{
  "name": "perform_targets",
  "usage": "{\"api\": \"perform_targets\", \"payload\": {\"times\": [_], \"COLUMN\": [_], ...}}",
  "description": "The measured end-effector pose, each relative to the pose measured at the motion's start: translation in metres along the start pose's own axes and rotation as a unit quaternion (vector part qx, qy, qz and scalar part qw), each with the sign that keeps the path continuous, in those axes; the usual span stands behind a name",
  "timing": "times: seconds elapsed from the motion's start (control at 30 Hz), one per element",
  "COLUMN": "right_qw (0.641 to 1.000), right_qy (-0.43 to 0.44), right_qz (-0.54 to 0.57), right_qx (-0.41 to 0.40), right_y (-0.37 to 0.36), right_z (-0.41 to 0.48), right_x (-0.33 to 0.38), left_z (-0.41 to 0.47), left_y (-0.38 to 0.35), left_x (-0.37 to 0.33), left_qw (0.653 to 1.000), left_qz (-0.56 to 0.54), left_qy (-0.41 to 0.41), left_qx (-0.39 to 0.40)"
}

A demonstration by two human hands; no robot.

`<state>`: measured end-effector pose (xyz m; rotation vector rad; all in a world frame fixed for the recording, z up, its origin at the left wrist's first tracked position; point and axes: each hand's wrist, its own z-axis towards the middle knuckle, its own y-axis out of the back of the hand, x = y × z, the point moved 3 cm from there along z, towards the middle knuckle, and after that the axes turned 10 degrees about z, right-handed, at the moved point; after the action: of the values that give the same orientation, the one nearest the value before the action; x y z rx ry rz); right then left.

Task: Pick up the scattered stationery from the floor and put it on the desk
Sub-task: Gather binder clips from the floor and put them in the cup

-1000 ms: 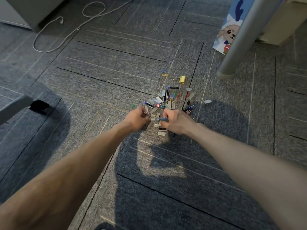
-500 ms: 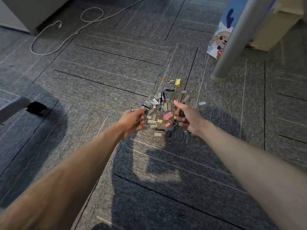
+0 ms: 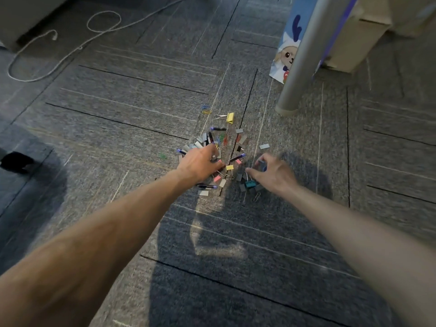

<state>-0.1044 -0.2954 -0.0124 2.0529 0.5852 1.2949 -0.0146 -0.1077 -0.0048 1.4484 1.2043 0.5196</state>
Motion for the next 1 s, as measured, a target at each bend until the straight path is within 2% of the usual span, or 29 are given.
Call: {"api": "perform_targets", "payload": {"times": [0.17,0.4,0.43,0.5,0.6,0.67,0.73,0.8,0.87,0.93,1.0], "right_qw": [0.994,0.989,0.991,0.982,0.897,0.841,0.808,0.798,0.803,0.822,0.848], "right_qy": [0.021,0.018,0.003,-0.038,-0.097,-0.112,-0.120,-0.130,-0.135,-0.139,-0.139], "right_qz": [-0.063,-0.076,-0.034,0.136,0.410,0.508,0.557,0.567,0.555,0.526,0.487], "right_qx": [0.088,0.127,0.127,0.122,0.134,0.145,0.148,0.160,0.171,0.168,0.157], "right_y": [-0.004,-0.010,-0.011,-0.012,-0.008,-0.008,-0.011,-0.015,-0.016,-0.013,-0.009], "right_z": [-0.004,-0.006,-0.006,-0.006,-0.010,-0.015,-0.018,-0.021,-0.023,-0.025,-0.029], "right_x": [-0.012,-0.016,-0.015,-0.013,-0.007,-0.002,0.000,0.000,0.000,-0.002,-0.002], "left_z": [0.014,0.025,0.026,0.028,0.027,0.024,0.021,0.019,0.015,0.013,0.009], "left_y": [-0.009,-0.023,-0.025,-0.029,-0.032,-0.032,-0.033,-0.034,-0.033,-0.033,-0.030], "left_x": [-0.012,-0.003,-0.002,-0.003,-0.001,0.000,-0.001,-0.003,-0.006,-0.004,-0.001], "left_qw": [0.991,0.989,0.988,0.986,0.983,0.977,0.969,0.965,0.961,0.961,0.980], "left_qz": [0.135,0.124,0.130,0.131,0.129,0.155,0.191,0.213,0.232,0.232,0.137], "left_qy": [0.001,0.007,-0.001,-0.020,-0.030,-0.034,-0.049,-0.071,-0.086,-0.086,-0.044], "left_qx": [0.017,0.077,0.087,0.100,0.124,0.143,0.145,0.134,0.126,0.123,0.136]}}
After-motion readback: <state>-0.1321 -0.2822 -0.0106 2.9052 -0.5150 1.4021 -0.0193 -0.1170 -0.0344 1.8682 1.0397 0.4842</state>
